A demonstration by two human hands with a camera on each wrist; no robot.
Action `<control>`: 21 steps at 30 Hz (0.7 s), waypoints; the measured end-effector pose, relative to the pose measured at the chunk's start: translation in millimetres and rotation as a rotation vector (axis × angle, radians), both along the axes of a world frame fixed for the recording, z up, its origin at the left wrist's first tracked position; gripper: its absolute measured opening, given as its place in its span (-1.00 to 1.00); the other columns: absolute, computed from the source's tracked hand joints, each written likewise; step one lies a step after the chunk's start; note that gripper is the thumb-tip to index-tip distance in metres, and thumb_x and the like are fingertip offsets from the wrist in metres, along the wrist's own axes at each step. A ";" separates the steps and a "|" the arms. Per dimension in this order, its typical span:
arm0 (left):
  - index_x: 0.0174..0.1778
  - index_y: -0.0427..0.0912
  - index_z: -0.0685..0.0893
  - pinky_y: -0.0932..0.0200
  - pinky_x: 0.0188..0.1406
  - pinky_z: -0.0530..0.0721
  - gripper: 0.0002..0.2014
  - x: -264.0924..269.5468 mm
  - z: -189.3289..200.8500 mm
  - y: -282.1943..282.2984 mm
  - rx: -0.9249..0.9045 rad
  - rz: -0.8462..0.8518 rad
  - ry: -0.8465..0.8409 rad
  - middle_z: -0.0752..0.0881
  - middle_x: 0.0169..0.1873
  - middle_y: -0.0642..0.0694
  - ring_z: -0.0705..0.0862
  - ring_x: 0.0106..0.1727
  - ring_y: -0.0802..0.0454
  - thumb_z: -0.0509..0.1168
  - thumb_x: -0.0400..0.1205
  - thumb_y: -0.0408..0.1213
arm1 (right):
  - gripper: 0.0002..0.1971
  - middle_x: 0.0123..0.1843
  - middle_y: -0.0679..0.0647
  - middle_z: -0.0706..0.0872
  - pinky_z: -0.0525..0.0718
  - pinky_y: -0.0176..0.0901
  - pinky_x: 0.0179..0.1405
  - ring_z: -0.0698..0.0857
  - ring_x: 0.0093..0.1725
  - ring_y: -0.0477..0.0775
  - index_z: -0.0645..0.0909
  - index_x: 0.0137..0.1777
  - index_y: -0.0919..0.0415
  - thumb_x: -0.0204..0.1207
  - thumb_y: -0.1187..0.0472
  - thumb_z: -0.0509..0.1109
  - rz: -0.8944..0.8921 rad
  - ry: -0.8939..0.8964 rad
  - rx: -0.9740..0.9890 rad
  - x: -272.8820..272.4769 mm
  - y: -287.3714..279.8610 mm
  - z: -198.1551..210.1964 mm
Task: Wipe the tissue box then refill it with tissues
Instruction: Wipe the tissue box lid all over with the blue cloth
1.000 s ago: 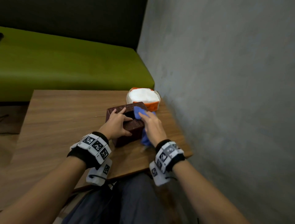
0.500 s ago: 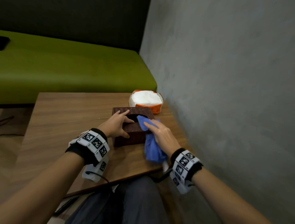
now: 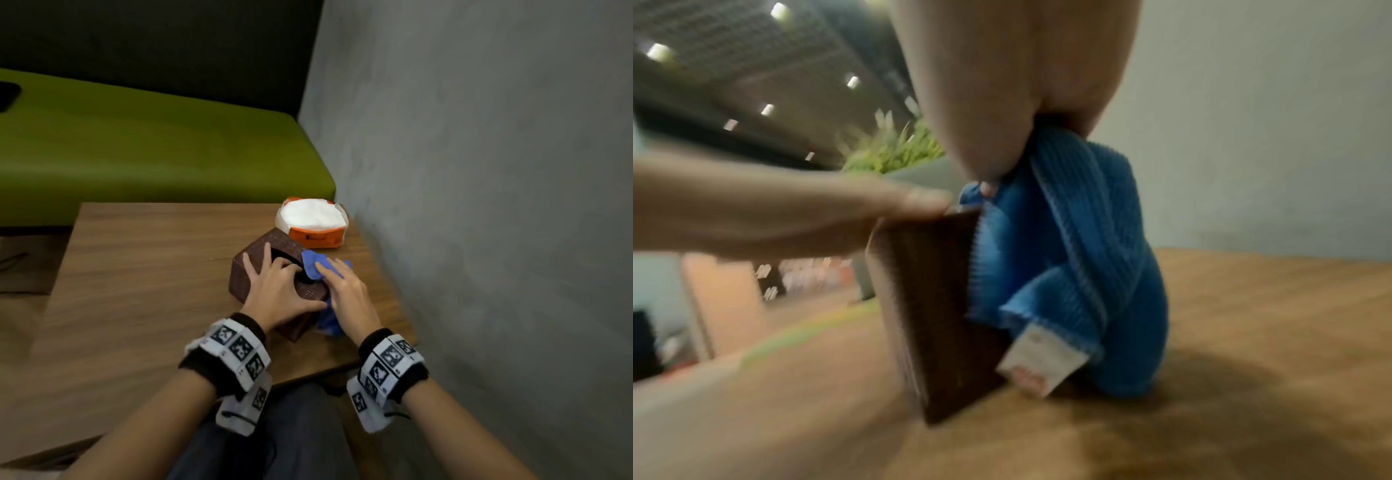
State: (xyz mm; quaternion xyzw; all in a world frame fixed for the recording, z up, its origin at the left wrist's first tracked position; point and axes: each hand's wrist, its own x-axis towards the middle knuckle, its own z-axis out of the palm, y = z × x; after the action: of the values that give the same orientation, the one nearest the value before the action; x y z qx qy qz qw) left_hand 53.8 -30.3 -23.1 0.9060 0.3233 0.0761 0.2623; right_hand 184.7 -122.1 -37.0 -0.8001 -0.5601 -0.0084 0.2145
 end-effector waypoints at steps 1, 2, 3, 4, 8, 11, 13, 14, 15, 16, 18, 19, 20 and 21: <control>0.25 0.06 0.61 -0.50 0.48 -0.30 -0.33 0.5 -4.7 -4.1 0.039 0.053 -0.061 0.61 0.32 -0.06 -0.05 0.67 -0.21 0.26 0.29 0.36 | -0.49 0.47 0.34 0.49 0.44 0.19 0.48 0.43 0.48 0.30 0.43 0.43 0.27 0.49 0.57 0.21 0.016 0.000 0.008 -4.2 -1.6 -3.6; 0.18 0.11 0.65 -0.47 0.50 -0.29 -0.37 1.9 -6.7 -6.9 0.066 0.082 -0.097 0.68 0.23 -0.01 0.02 0.67 -0.20 0.19 0.27 0.36 | -0.48 0.48 0.36 0.47 0.42 0.21 0.50 0.42 0.49 0.30 0.42 0.44 0.29 0.47 0.57 0.20 0.031 0.001 0.016 -11.6 -4.0 -5.5; 0.12 0.12 0.68 -0.44 0.52 -0.27 -0.42 4.2 -7.3 -9.8 0.076 0.091 -0.110 0.72 0.18 0.01 0.10 0.66 -0.18 0.16 0.29 0.33 | -0.48 0.48 0.36 0.46 0.41 0.20 0.50 0.41 0.50 0.29 0.41 0.44 0.29 0.47 0.56 0.17 0.051 0.002 0.034 -18.9 -7.8 -8.1; 0.08 0.09 0.70 -0.40 0.54 -0.25 -0.49 5.9 -6.5 -12.1 0.076 0.087 -0.108 0.73 0.16 0.00 0.19 0.63 -0.15 0.19 0.34 0.27 | -0.49 0.47 0.36 0.47 0.41 0.16 0.51 0.42 0.49 0.27 0.42 0.44 0.30 0.47 0.53 0.15 0.075 -0.018 0.053 -26.2 -13.7 -9.0; 0.13 0.02 0.69 -0.24 0.59 -0.29 -0.67 4.3 -9.5 -6.8 0.079 -0.048 -0.129 0.73 0.19 0.02 0.49 0.42 0.03 0.31 0.48 0.00 | -0.55 0.37 0.36 0.60 0.39 0.06 0.49 0.54 0.39 0.27 0.51 0.36 0.28 0.46 0.46 0.17 0.188 -0.095 0.022 -11.3 -25.5 -9.4; 0.25 -0.13 0.65 -0.09 0.61 -0.30 -0.54 -1.7 -9.2 3.0 0.085 -0.236 -0.064 0.69 0.27 -0.01 0.48 0.44 0.08 0.36 0.47 -0.01 | -0.51 0.44 0.37 0.51 0.47 0.27 0.45 0.49 0.44 0.30 0.48 0.40 0.29 0.48 0.57 0.25 0.111 -0.007 -0.020 7.1 -2.7 -3.1; 0.28 -0.14 0.63 -0.05 0.62 -0.27 -0.53 -5.0 -7.0 13.1 0.093 -0.291 -0.049 0.66 0.32 -0.02 0.45 0.46 0.08 0.37 0.48 -0.02 | -0.56 0.41 0.39 0.54 0.47 0.22 0.46 0.50 0.43 0.33 0.51 0.36 0.32 0.47 0.54 0.20 0.107 -0.032 -0.010 -3.6 -2.9 0.4; 0.29 -0.11 0.62 -0.04 0.62 -0.26 -0.55 -6.6 -6.3 19.2 0.078 -0.308 -0.047 0.65 0.33 -0.02 0.44 0.47 0.06 0.37 0.49 -0.05 | -0.58 0.37 0.40 0.58 0.52 0.17 0.41 0.55 0.39 0.34 0.54 0.32 0.35 0.45 0.48 0.18 0.149 -0.075 0.007 -12.3 -13.0 0.2; 0.28 -0.11 0.63 -0.02 0.62 -0.25 -0.56 -8.1 -5.5 24.6 0.061 -0.328 -0.045 0.65 0.32 -0.04 0.44 0.47 0.04 0.38 0.49 -0.08 | -0.59 0.31 0.39 0.64 0.58 0.14 0.34 0.60 0.34 0.34 0.57 0.28 0.36 0.43 0.40 0.17 0.201 -0.118 0.022 -20.1 -27.6 -1.0; 0.26 -0.12 0.64 0.01 0.62 -0.24 -0.58 -8.7 -4.8 28.7 0.047 -0.351 -0.035 0.66 0.31 -0.06 0.45 0.46 0.03 0.39 0.49 -0.10 | -0.59 0.28 0.38 0.67 0.62 0.17 0.27 0.63 0.30 0.33 0.59 0.26 0.36 0.41 0.37 0.20 0.241 -0.153 0.032 -25.1 -40.0 -2.2; 0.25 -0.19 0.65 0.04 0.62 -0.23 -0.57 -7.7 -1.1 29.5 0.031 -0.407 0.014 0.65 0.29 -0.10 0.46 0.44 0.02 0.41 0.47 -0.13 | -0.58 0.31 0.39 0.64 0.51 0.27 0.32 0.61 0.32 0.34 0.57 0.29 0.36 0.40 0.43 0.25 0.234 -0.130 0.011 -18.3 -40.5 -1.3; 0.25 -0.22 0.64 0.05 0.62 -0.25 -0.55 -6.4 0.4 27.5 0.024 -0.428 0.033 0.64 0.30 -0.11 0.45 0.45 0.03 0.42 0.47 -0.13 | -0.57 0.36 0.41 0.59 0.42 0.22 0.40 0.57 0.37 0.36 0.55 0.32 0.35 0.43 0.47 0.24 0.186 -0.080 -0.005 -11.1 -28.4 1.8; 0.26 -0.23 0.63 0.07 0.62 -0.26 -0.53 -5.4 1.3 25.6 0.019 -0.446 0.043 0.63 0.31 -0.10 0.44 0.46 0.05 0.43 0.46 -0.13 | -0.58 0.40 0.41 0.54 0.35 0.13 0.47 0.52 0.42 0.35 0.53 0.35 0.33 0.49 0.50 0.22 0.132 -0.032 -0.017 -1.8 -12.5 5.4; 0.29 -0.22 0.61 0.09 0.62 -0.28 -0.50 -5.7 2.2 24.5 0.012 -0.458 0.053 0.61 0.34 -0.09 0.42 0.47 0.07 0.44 0.45 -0.12 | -0.58 0.44 0.40 0.50 0.33 0.07 0.51 0.48 0.45 0.33 0.51 0.38 0.30 0.53 0.51 0.22 0.105 -0.004 -0.027 3.9 -0.7 9.1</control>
State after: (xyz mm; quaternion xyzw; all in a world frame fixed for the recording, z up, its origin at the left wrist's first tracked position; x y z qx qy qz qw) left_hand 48.1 -5.8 -20.9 0.9590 0.1154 -0.0071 0.2587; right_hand 188.5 -122.8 -27.9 -0.7725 -0.6016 0.0089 0.2030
